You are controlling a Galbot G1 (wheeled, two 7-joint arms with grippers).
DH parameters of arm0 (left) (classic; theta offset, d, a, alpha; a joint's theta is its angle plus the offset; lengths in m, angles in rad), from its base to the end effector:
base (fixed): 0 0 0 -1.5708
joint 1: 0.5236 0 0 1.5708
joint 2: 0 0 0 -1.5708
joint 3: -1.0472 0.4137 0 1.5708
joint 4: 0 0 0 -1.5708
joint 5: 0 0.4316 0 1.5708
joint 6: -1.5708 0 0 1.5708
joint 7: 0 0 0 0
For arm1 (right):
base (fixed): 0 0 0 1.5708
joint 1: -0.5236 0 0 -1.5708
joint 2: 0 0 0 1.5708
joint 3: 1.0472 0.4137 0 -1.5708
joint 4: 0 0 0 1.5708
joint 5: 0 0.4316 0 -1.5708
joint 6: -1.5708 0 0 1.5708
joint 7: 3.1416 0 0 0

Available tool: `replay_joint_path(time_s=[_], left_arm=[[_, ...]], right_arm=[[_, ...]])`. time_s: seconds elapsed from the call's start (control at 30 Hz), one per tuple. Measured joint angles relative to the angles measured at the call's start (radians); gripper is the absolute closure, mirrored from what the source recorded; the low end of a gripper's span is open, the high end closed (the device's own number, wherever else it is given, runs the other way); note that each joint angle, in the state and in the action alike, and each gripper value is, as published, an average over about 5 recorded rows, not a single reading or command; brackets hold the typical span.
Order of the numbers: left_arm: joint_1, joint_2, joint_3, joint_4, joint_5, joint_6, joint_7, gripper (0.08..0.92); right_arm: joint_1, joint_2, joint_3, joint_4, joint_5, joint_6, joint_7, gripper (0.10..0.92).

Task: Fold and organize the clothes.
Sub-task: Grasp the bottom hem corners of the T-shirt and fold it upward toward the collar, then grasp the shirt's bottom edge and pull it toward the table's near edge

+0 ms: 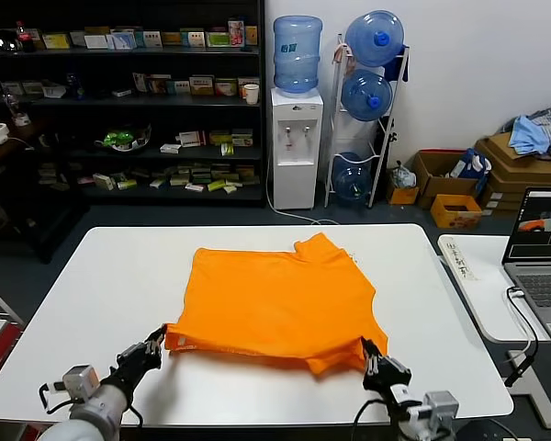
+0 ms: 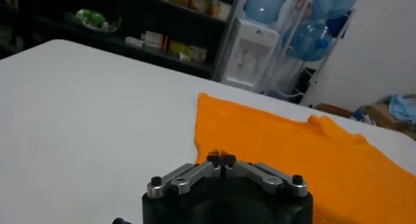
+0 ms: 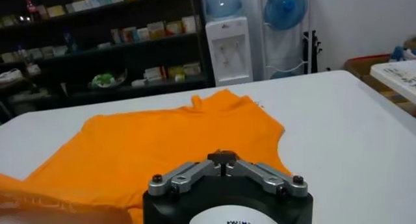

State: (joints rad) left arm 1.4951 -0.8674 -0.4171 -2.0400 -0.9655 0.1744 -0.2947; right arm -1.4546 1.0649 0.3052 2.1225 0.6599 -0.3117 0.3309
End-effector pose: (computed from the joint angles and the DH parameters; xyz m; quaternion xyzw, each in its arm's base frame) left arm 0.2614 0.1101 -0.3399 -0.0442 -0.9681 0.1375 0.2048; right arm 0.2492 -0.0212 -0.3282 0.0718 -0.9749 -0.0836 0.1936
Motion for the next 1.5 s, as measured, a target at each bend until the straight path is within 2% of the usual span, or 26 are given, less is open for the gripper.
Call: replay_joint_path(time_s=[0.17,0.27,0.93,1.07,1.5], left_arm=[[-0.104,-0.006,0.06,0.077,0.016,-0.01,0.009,0.895],[-0.15,-0.011,0.086,0.118,0.029,-0.011,0.014,0.833],[-0.242,-0.002,0.112,0.204,0.056,-0.022,0.051,0.256],[-0.214,-0.006,0.102,0.193,0.074,-0.022,0.058,0.187],[0.005,-0.045,0.034,0.147,0.186,-0.082,0.147,0.177]], right_arm=[[0.131,0.0,-0.049,-0.079,0.034,-0.017,0.011,0.888],[0.188,0.002,-0.074,-0.116,0.045,-0.029,0.012,0.827],[0.286,-0.028,-0.06,-0.198,-0.002,-0.011,-0.035,0.235],[0.218,-0.041,-0.029,-0.187,-0.035,0.004,-0.062,0.205],[-0.034,-0.034,0.063,-0.172,-0.124,0.076,-0.185,0.203]])
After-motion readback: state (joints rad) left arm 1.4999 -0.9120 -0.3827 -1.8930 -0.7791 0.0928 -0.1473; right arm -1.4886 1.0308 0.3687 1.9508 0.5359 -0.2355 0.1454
